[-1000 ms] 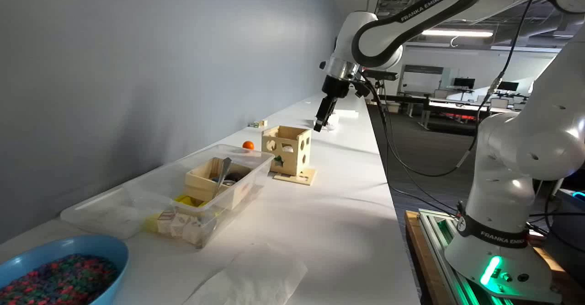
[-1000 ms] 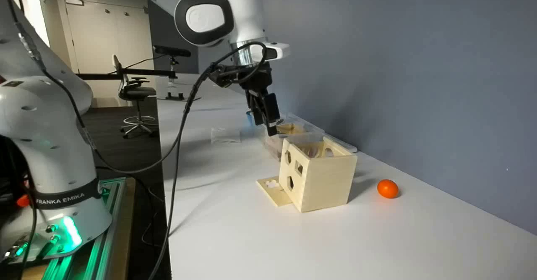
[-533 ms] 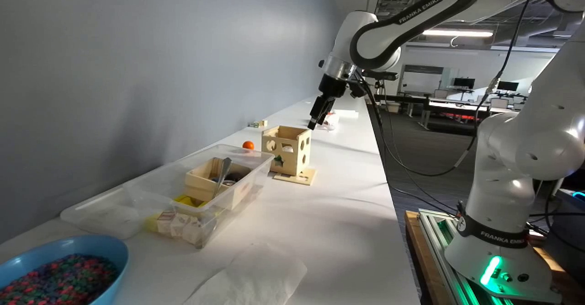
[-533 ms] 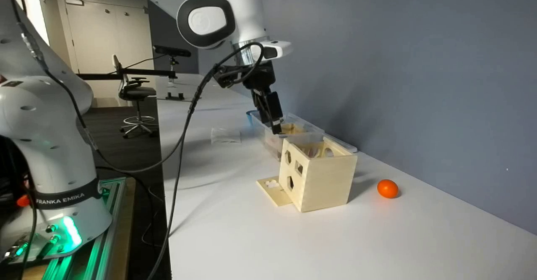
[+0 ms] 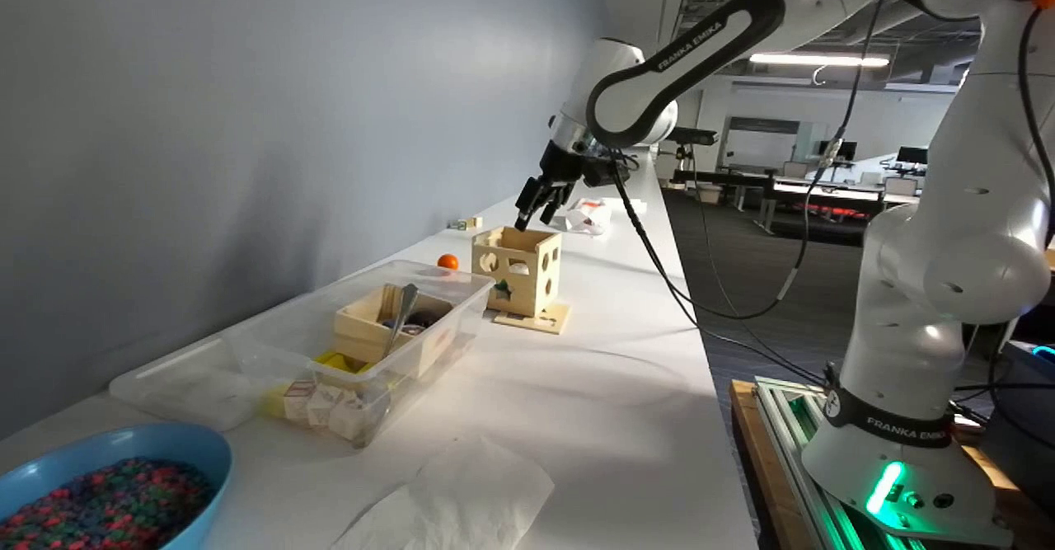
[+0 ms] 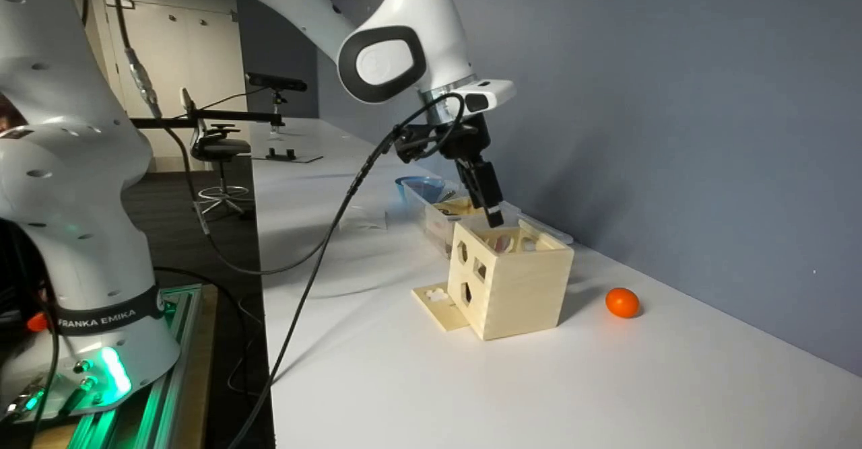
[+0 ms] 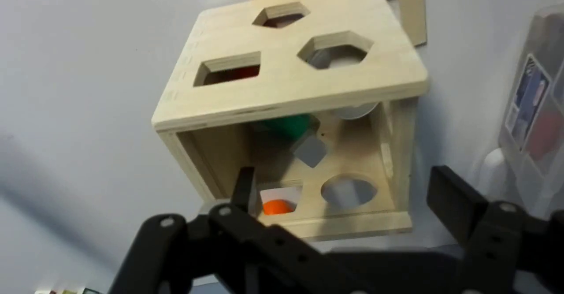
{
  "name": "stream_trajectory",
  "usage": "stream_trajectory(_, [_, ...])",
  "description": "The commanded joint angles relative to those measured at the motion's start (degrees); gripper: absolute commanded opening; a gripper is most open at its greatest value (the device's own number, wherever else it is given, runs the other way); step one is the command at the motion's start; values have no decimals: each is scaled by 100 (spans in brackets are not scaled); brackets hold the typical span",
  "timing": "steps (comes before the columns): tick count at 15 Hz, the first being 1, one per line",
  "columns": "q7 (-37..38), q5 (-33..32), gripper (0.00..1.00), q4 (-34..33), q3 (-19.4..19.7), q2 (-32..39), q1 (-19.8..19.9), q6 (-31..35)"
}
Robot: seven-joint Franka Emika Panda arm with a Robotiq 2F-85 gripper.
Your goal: Pour some of the contents of the shape sorter into the wooden box
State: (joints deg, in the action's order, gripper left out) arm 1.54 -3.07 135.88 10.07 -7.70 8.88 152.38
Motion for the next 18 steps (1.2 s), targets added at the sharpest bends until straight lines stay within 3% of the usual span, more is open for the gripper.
stream_trajectory(1, [-254, 76, 100, -882, 155, 805, 165, -99])
stream_trajectory(4, [113, 309, 100, -1428, 260, 1111, 276, -438])
stream_trajectory(5, [-83, 157, 100, -978, 220, 868, 234, -108])
stream_trajectory(8, [33, 185, 100, -1305, 264, 1060, 293, -292])
stream_trajectory(14, [-2185, 1275, 100, -1385, 235, 1196, 505, -368])
stream_trajectory(18, [-2738, 1634, 100, -1531, 224, 1483, 633, -598])
